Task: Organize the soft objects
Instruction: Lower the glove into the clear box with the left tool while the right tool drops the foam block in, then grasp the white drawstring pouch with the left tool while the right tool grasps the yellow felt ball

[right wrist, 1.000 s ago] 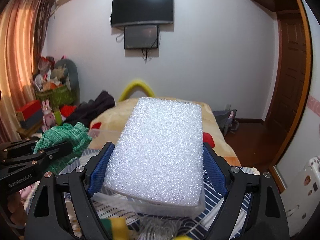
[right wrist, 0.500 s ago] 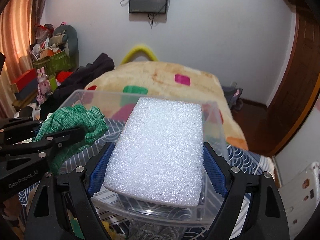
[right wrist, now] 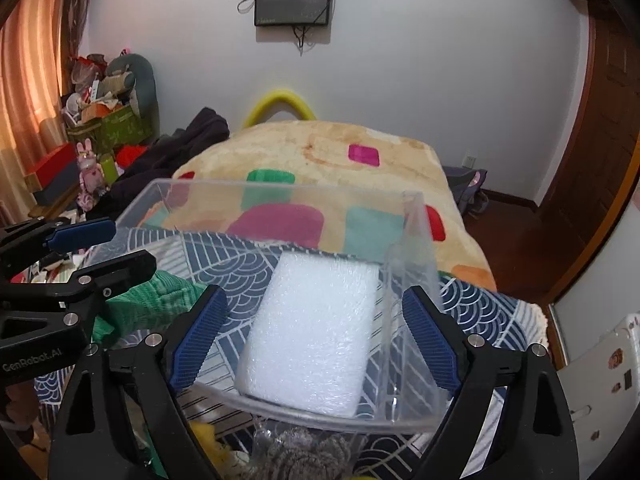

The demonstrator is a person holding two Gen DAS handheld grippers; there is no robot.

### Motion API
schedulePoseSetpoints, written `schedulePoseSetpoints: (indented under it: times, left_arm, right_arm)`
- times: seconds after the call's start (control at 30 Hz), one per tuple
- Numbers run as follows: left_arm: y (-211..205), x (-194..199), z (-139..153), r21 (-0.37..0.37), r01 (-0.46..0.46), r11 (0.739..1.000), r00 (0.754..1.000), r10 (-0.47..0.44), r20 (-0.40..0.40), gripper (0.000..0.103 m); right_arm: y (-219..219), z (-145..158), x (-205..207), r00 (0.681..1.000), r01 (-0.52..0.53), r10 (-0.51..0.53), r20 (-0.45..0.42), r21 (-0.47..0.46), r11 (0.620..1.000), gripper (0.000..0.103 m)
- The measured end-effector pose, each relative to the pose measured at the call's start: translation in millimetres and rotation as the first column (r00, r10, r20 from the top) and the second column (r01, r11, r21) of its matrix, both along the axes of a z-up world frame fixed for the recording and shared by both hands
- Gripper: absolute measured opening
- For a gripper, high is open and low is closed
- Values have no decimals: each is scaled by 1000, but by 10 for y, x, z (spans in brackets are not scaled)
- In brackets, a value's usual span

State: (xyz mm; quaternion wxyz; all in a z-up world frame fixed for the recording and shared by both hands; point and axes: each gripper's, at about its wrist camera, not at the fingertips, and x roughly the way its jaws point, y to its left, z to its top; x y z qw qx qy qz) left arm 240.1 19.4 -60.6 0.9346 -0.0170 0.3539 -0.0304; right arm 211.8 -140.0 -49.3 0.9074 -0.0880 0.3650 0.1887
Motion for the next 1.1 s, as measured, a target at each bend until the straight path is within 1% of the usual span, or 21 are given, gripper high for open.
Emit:
schedulePoseSetpoints:
  times: [0.1,0.13,0.2,0.27,0.37,0.43,0.5,0.6,0.73,0.87,1.0,1.1]
  left_arm:
    - [21,-107,124,-6,-1,1000,1000,2,31,66]
    - [32,-148,170,-7,-2,1000,999,3,42,70]
    - [60,-246,253,-15,-5,1000,998,6,66,77]
    - [87,-370,341,-22,-13,1000,995,15,98,91]
    - [96,-568,443,-11,-16,1000,990,17,142,95]
    - [84,-696,471,3,-5,1000,988,4,157,98]
    - [59,-793,455,21,2,1000,987,-5,161,99]
    - [35,-905,370,38,11,999,988,-17,152,99]
    - [35,-1013,162,32,-3,999,992,-1,122,100]
    - [68,-1049,-65,1,-5,1000,997,5,81,100]
    - [115,-1041,-344,-52,-7,999,1000,8,3,100]
    - [113,-1043,-489,-84,-10,996,999,6,-40,100]
  right_arm:
    - [-28,118,-55,1000,2,-3,31,16,1000,88]
    - [-40,162,-86,999,3,-4,45,23,1000,89]
    - [-65,263,-152,997,3,-6,75,39,999,89]
    - [-116,370,-246,995,-4,-3,103,66,998,95]
    - [-145,477,-389,988,-7,-6,151,88,996,99]
    - [-173,535,-491,982,-4,-13,191,89,996,100]
    - [-199,563,-584,975,-3,-17,222,89,996,102]
    - [-243,538,-652,971,6,-30,238,100,995,102]
    - [-309,395,-695,974,29,-54,221,114,993,102]
    - [-353,225,-693,982,55,-73,174,104,993,102]
    - [-413,50,-704,987,88,-101,128,98,991,102]
    - [-464,-27,-768,987,107,-116,107,94,990,102]
